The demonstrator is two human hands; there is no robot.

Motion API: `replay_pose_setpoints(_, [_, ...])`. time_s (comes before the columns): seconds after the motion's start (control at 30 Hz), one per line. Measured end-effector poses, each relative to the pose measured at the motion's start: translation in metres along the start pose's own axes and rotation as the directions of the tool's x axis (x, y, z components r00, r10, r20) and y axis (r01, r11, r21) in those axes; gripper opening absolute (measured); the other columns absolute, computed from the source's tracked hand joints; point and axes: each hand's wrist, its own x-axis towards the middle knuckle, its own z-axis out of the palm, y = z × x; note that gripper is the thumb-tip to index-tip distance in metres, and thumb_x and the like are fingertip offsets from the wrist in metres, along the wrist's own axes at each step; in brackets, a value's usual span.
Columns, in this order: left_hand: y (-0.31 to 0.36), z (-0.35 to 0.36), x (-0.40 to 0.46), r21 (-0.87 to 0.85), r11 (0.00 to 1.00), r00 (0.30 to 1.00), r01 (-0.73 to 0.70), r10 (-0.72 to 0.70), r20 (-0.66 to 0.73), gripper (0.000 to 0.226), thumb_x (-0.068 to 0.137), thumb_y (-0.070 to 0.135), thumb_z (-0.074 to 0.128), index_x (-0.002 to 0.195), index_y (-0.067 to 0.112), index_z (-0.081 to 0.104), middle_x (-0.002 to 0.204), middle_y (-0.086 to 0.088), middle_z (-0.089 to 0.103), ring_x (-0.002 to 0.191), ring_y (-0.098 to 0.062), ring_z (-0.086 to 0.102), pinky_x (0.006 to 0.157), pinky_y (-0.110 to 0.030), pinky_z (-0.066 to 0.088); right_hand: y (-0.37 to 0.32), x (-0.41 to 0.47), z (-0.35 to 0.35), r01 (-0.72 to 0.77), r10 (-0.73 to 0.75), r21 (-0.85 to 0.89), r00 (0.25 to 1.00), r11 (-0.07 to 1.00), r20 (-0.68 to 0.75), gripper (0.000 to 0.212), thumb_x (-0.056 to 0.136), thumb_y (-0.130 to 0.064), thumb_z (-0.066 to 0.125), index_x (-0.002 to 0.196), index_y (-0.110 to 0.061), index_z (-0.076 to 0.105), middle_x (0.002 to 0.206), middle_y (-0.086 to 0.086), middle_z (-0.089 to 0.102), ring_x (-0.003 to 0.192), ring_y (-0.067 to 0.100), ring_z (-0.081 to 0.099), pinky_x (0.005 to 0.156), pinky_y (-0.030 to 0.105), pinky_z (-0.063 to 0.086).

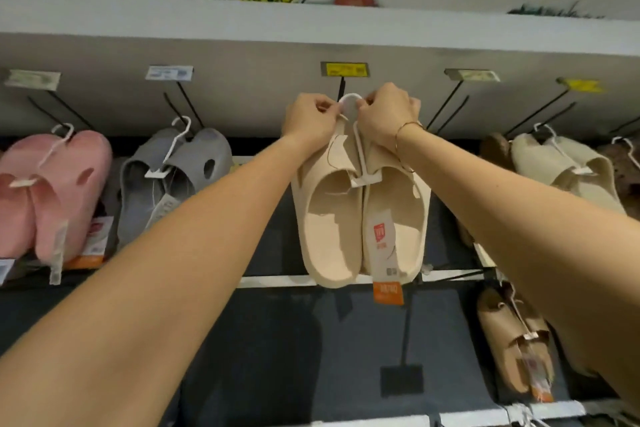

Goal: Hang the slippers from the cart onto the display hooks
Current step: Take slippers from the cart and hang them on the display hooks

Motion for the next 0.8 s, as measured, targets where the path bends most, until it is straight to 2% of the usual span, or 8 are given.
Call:
replay_pose_setpoints(0.2, [-0.022, 0.026, 0.070, 0.088, 0.996, 0.996, -0.021, 0.029, -0.084, 0.018, 0.100, 0.032, 0.059, 0.091, 0.027, 0.074, 0.085, 0.010, 0.068, 0.085, -0.012, 0.063, 0.079, -0.032, 0.047, 0.008, 0.065, 0.038, 0.034, -0.032, 0.016, 0.997, 0.999, -0.072, 0.025, 0.100, -0.030, 0.049, 0.088, -0.017, 0.065, 0.082, 0.002, 0.059, 0.094, 0.025, 0.054, 0.087, 0.034, 0.025])
replay_pose_setpoints(0.23, [-0.028, 0.032, 0.083, 0.111, 0.994, 0.992, -0.015, 0.029, -0.122, 0.019, 0.099, 0.034, 0.059, 0.088, 0.030, 0.074, 0.086, 0.010, 0.069, 0.086, -0.014, 0.064, 0.082, -0.032, 0.045, 0.010, 0.075, 0.045, 0.041, -0.040, 0.011, 0.996, 0.999, -0.078, 0.025, 0.100, -0.030, 0.048, 0.082, -0.018, 0.061, 0.082, 0.002, 0.059, 0.093, 0.025, 0.054, 0.086, 0.034, 0.024])
replay_pose_setpoints(0.33, [-0.044, 0.047, 0.113, 0.182, 0.983, 0.971, 0.009, 0.035, -0.238, 0.023, 0.097, 0.041, 0.060, 0.083, 0.030, 0.075, 0.089, 0.008, 0.073, 0.097, -0.021, 0.064, 0.106, -0.043, 0.036, 0.015, 0.103, 0.067, 0.044, -0.041, 0.023, 0.994, 0.999, -0.104, 0.028, 0.099, -0.030, 0.048, 0.073, -0.020, 0.051, 0.082, 0.003, 0.060, 0.087, 0.026, 0.053, 0.085, 0.035, 0.025])
replay_pose_setpoints(0.47, [-0.055, 0.062, 0.138, 0.234, 0.972, 0.945, 0.016, 0.062, -0.321, 0.020, 0.098, 0.037, 0.057, 0.093, 0.028, 0.074, 0.099, 0.004, 0.072, 0.112, -0.022, 0.059, 0.113, -0.044, 0.017, 0.028, 0.127, 0.090, 0.073, -0.061, 0.079, 0.988, 0.994, -0.140, 0.021, 0.099, -0.029, 0.051, 0.082, -0.016, 0.055, 0.087, 0.005, 0.059, 0.085, 0.028, 0.052, 0.089, 0.037, 0.036])
replay_pose_setpoints(0.57, [-0.060, 0.070, 0.151, 0.306, 0.952, 0.932, -0.001, 0.111, -0.345, 0.017, 0.096, 0.026, 0.055, 0.101, 0.024, 0.071, 0.107, 0.001, 0.070, 0.113, -0.024, 0.058, 0.106, -0.039, 0.023, 0.038, 0.138, 0.101, 0.083, -0.066, 0.082, 0.978, 0.993, -0.199, 0.018, 0.097, -0.021, 0.051, 0.080, -0.015, 0.053, 0.086, 0.005, 0.057, 0.083, 0.028, 0.051, 0.085, 0.036, 0.042])
replay_pose_setpoints(0.63, [-0.064, 0.077, 0.159, 0.346, 0.938, 0.934, -0.006, 0.129, -0.334, 0.014, 0.096, 0.027, 0.058, 0.103, 0.022, 0.069, 0.108, 0.000, 0.070, 0.112, -0.024, 0.058, 0.102, -0.038, 0.025, 0.044, 0.142, 0.110, 0.080, -0.062, 0.085, 0.979, 0.993, -0.193, 0.013, 0.096, -0.019, 0.050, 0.086, -0.014, 0.056, 0.086, 0.005, 0.056, 0.086, 0.030, 0.054, 0.082, 0.037, 0.042])
replay_pose_setpoints(0.7, [-0.073, 0.083, 0.163, 0.396, 0.918, 0.942, 0.002, 0.132, -0.308, 0.015, 0.096, 0.031, 0.061, 0.102, 0.021, 0.070, 0.108, 0.000, 0.070, 0.112, -0.024, 0.058, 0.096, -0.037, 0.024, 0.048, 0.142, 0.122, 0.071, -0.055, 0.094, 0.986, 0.993, -0.157, 0.014, 0.096, -0.020, 0.051, 0.089, -0.015, 0.061, 0.087, 0.005, 0.059, 0.090, 0.029, 0.059, 0.088, 0.038, 0.045])
replay_pose_setpoints(0.8, [-0.099, 0.097, 0.165, 0.467, 0.883, 0.962, 0.040, 0.092, -0.257, 0.016, 0.096, 0.031, 0.062, 0.103, 0.019, 0.071, 0.111, -0.004, 0.068, 0.119, -0.027, 0.055, 0.107, -0.042, 0.024, 0.059, 0.140, 0.145, 0.050, -0.041, 0.084, 0.994, 0.995, -0.100, 0.019, 0.098, -0.023, 0.052, 0.097, -0.013, 0.069, 0.093, 0.007, 0.065, 0.092, 0.028, 0.061, 0.092, 0.041, 0.049])
